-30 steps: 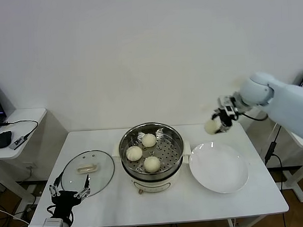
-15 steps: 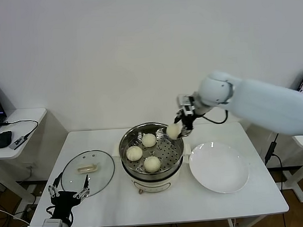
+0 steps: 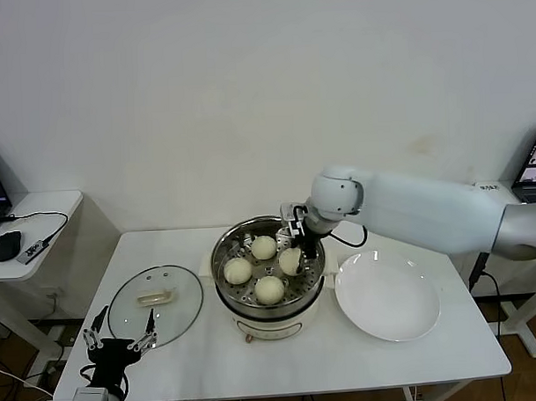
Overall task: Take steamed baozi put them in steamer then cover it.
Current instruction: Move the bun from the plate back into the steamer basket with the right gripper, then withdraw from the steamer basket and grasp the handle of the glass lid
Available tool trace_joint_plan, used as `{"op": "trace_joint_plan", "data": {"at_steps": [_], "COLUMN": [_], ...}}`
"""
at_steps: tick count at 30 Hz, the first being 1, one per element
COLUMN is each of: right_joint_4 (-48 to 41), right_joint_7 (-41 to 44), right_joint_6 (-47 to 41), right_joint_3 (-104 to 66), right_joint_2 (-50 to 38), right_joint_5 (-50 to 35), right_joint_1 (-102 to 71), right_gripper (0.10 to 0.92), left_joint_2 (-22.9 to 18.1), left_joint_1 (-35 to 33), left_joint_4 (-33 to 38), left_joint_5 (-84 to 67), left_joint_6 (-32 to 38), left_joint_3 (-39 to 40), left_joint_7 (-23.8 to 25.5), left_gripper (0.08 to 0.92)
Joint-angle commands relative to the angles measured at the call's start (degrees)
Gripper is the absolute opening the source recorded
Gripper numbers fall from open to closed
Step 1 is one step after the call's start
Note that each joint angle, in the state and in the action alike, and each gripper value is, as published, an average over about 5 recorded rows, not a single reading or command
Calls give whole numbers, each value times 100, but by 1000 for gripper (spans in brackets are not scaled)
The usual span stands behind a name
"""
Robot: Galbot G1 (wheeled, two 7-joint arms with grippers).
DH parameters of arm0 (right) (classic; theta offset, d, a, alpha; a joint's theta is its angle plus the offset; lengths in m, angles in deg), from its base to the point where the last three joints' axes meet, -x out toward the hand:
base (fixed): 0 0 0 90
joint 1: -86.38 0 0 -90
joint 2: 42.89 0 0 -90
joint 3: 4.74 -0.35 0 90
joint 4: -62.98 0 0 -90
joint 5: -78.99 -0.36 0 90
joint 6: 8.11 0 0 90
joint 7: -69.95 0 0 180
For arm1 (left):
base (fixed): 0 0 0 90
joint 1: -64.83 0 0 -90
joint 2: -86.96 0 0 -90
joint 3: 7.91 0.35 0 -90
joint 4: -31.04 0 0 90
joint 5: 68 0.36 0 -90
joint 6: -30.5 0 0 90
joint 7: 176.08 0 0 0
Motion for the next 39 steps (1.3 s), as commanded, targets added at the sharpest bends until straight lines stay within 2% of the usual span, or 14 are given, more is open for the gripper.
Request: {"op": "trace_joint_plan", "data": {"at_steps": [1, 13, 19, 23, 27, 32, 36, 39], "right_joint_4": [-244, -285, -151, 67, 660, 1636, 2113, 2256], "right_joint_7": [-89, -245, -223, -452, -1295, -3134, -4246, -4724], "right_joint_6": [-79, -86, 16, 127, 241, 905, 1649, 2229], "right_joint_3": [-16, -201, -362, -615, -1083, -1915, -3552, -5368], "right_joint_2": [224, 165, -88, -422, -982, -2047, -2827, -2966], "right_joint_5": [390, 311, 344, 211, -180, -880, -719, -346], "right_joint_1": [-250, -383, -221, -229, -491, -1512, -3529, -5508], "right_gripper": [619, 628, 767, 816, 822, 823, 823, 823], "left_joint_2": [18, 15, 9, 8, 27, 22, -15, -43], "left_joint_1": [8, 19, 23, 40, 41, 76, 106, 122], "left_joint_4": [-16, -9, -13, -21, -67, -150, -244, -339], "left_joint_5": [-2, 2, -1, -3, -8, -44, -49, -39], "left_joint_6": [1, -3, -1, 7, 39, 127, 214, 303], "left_joint_3": [0, 12, 4, 17, 14, 0, 18, 57], "left_joint_7": [-2, -2, -7, -14, -19, -51, -94, -122], "left_gripper": [823, 823, 823, 823, 823, 823, 823, 823]}}
